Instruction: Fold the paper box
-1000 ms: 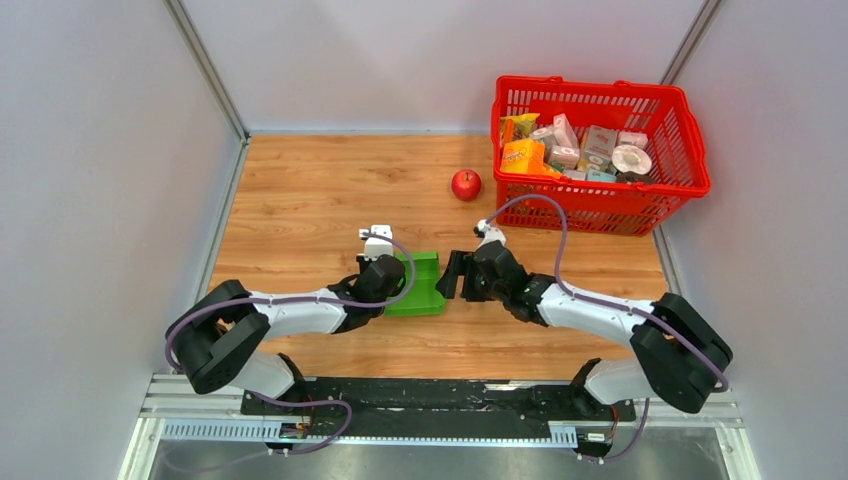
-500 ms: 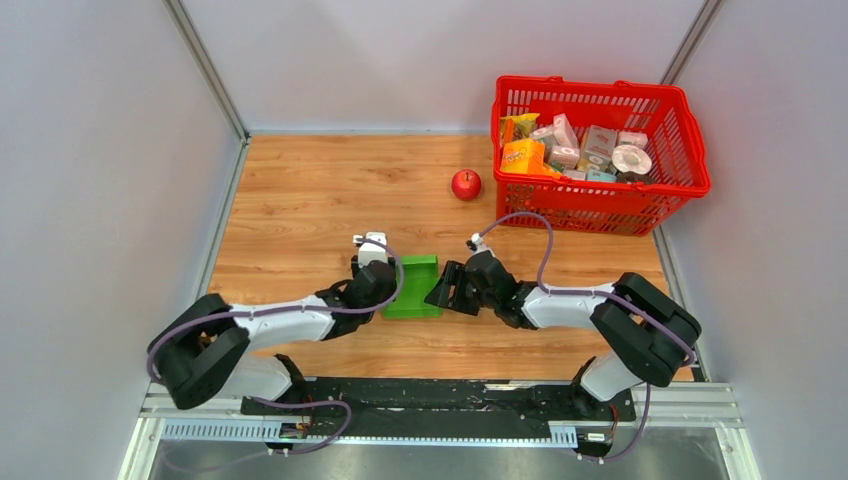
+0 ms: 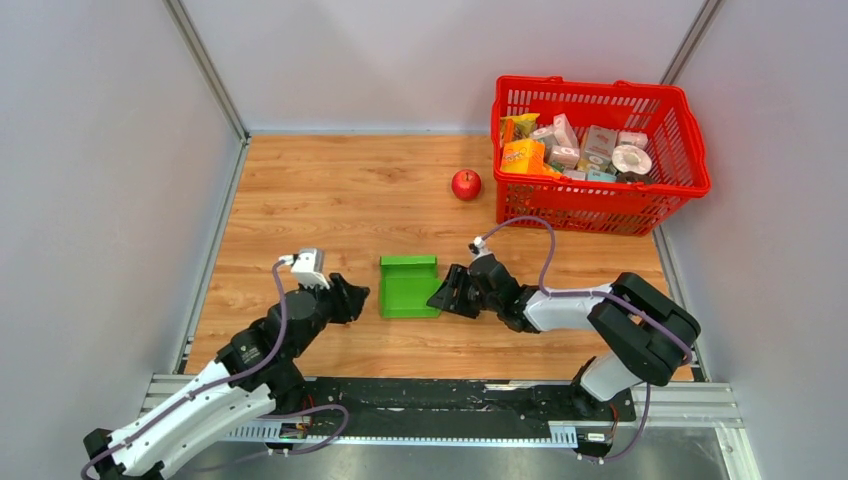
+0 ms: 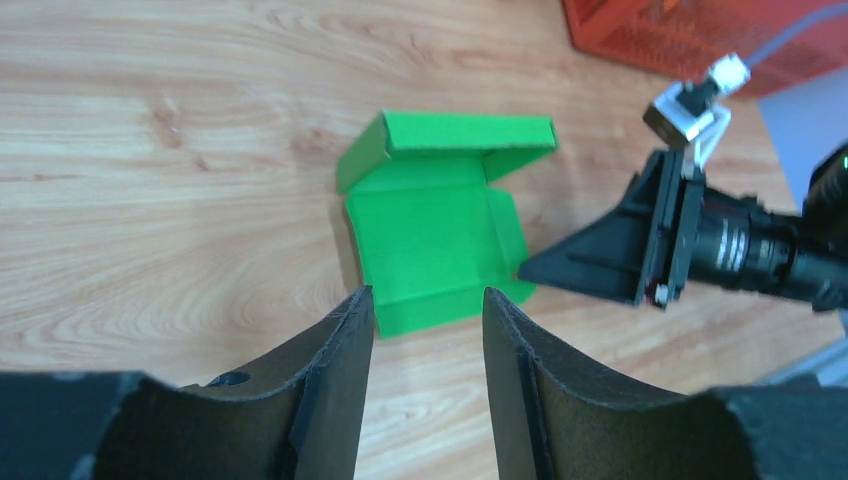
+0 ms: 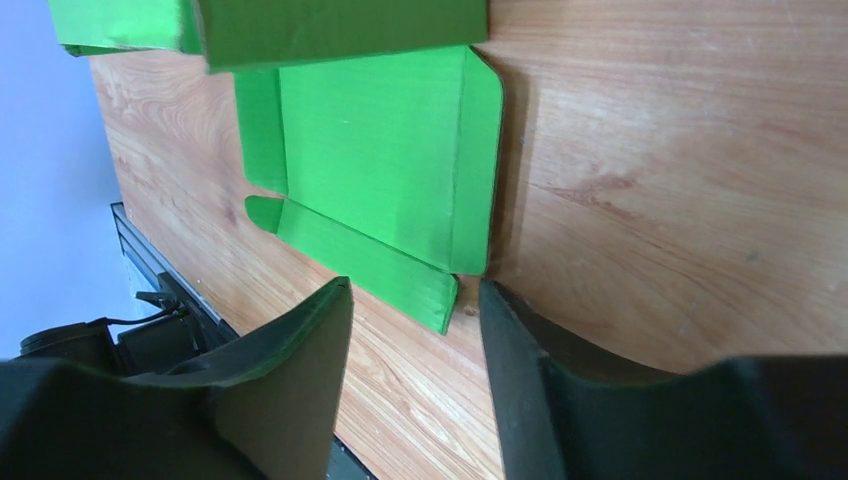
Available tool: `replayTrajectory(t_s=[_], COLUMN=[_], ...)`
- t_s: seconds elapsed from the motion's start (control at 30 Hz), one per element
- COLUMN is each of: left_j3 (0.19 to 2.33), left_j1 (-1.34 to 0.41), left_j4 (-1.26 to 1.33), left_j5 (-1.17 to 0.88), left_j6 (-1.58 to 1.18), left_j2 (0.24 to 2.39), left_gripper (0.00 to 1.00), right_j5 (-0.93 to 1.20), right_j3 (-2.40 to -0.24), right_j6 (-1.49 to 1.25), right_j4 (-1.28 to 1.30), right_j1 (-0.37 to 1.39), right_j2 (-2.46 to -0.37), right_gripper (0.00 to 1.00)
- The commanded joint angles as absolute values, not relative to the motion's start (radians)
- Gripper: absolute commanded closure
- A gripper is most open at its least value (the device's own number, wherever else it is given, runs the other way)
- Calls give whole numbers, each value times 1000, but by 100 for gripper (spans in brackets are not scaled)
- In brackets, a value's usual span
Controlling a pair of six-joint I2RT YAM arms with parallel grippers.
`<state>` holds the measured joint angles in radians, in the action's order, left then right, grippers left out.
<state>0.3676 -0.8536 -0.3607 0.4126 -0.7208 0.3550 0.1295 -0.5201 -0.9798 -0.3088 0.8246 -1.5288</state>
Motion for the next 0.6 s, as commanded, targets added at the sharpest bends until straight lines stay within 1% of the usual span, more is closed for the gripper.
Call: replayTrajectory(t_s=[0.0,0.03,0.07,0.1,0.13,0.17,0.2,0.23,0.33,0.37,0.47,0.5,0.57], left_j3=[431,451,460,472,506,526,549,598,676,695,744,753,796], left_j1=[-853,-853,-853,-856,-868,-886,-912,-980,-1084,-1142,-1239,-1255,-1278], left_j4=[-436,-399,-379,-364,-341,-336,-337,-347,-363,-371,-396,-397,-422], left_j5=[214,178,110,80,57,46,63,83,175,196,251,262,265], left_j6=[-597,-571,-548,-508,-488,-465,-416,-388,-243,-204,-65,-10,0], left_j2=[446,524,570,616,717,766,811,887,1007,1034,1130,1152,1227], left_gripper=[48,48,48,49,52,58,59,59,54,51,43,41,40], right_j5=[132,130,130,132,147,155,159,158,202,230,337,359,418], right_j3=[-491,-495,-514,-523,-528,-532,-535,-541,-557,-552,-552,-557,-561], right_j6=[-966,-963,-957,-953,-950,-950,-951,-953,-948,-953,-956,-951,-948], right_j4=[-296,-287,-261,-249,-241,-232,-221,-203,-112,-114,-83,-72,-55], right_j1=[824,822,824,822,822,822,822,822,802,790,738,729,707], right_j2=[-1522,-1523,-1526,-1529,-1526,-1525,-1519,-1502,-1460,-1451,-1422,-1419,-1408], right_gripper=[50,54,64,69,74,80,82,84,94,100,100,100,100])
